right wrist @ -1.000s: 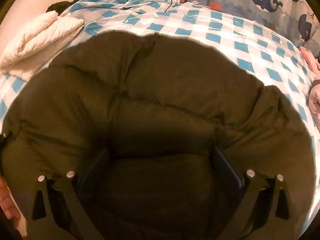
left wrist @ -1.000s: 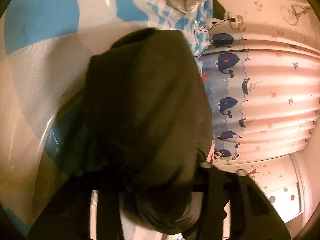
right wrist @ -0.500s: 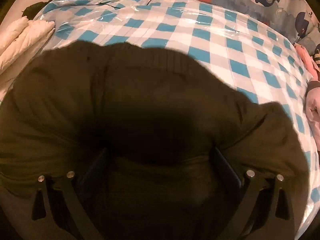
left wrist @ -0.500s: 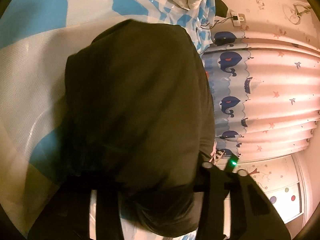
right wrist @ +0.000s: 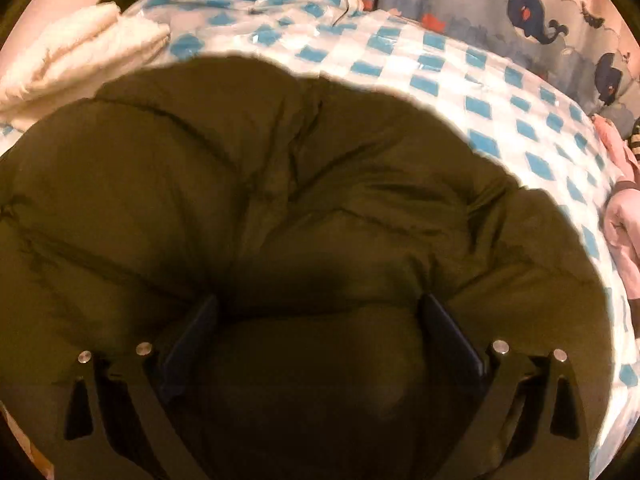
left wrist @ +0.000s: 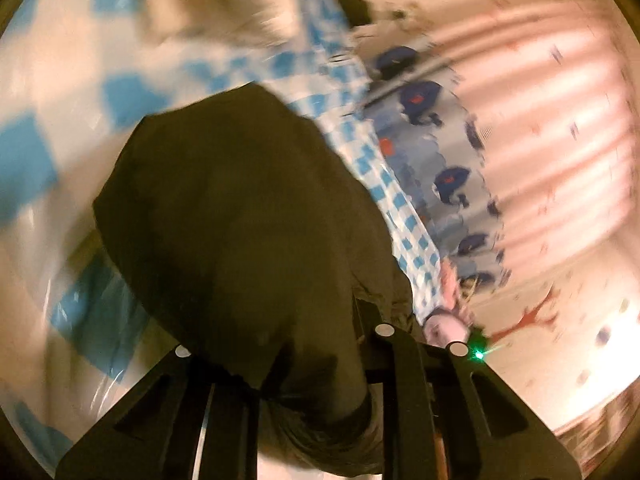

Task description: Fold large clothes

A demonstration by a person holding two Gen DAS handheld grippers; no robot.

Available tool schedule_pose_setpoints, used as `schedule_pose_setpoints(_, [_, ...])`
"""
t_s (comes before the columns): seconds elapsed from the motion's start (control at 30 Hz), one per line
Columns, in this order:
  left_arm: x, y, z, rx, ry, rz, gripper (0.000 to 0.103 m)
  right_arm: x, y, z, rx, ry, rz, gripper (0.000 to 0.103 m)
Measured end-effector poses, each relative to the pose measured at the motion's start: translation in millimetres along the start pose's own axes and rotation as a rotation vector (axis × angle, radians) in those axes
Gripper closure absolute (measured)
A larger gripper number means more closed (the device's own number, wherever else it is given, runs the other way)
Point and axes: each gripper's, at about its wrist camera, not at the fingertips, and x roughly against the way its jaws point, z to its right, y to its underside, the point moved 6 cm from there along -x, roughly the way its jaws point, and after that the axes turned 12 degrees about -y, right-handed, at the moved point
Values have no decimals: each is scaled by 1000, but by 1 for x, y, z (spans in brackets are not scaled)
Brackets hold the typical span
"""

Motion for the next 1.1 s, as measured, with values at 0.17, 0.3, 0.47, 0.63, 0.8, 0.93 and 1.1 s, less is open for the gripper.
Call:
schedule_pose_setpoints(0.17, [13, -2, 56, -204, -39, 60, 87, 13, 29, -15, -1, -22, 60, 6])
schedule_pose_setpoints(0.3, [14, 20, 119, -422, -68, 90, 87, -2, 40, -16, -6, -10, 78, 6])
schedule_pose_setpoints(0.47, [6, 47, 200, -725, -98, 111, 87, 20, 44, -1, -31, -68, 51, 7])
schedule_pose_setpoints(0.63, [-8, 98, 262, -1024, -125, 93, 87, 92, 77, 43, -190, -230, 214, 7])
schedule_pose_setpoints(0.8, [-35, 179, 304, -1315, -162, 14, 87, 118, 121, 121, -597, -740, 351, 7])
schedule_pose_setpoints(0.93, [-70, 241, 309, -1495, -200, -92, 87, 145, 147, 178, -835, -928, 523, 7])
schedule_pose_setpoints(1.1, [-98, 294, 302, -1645, -225, -138, 79, 149, 164, 215, -924, -975, 515, 7])
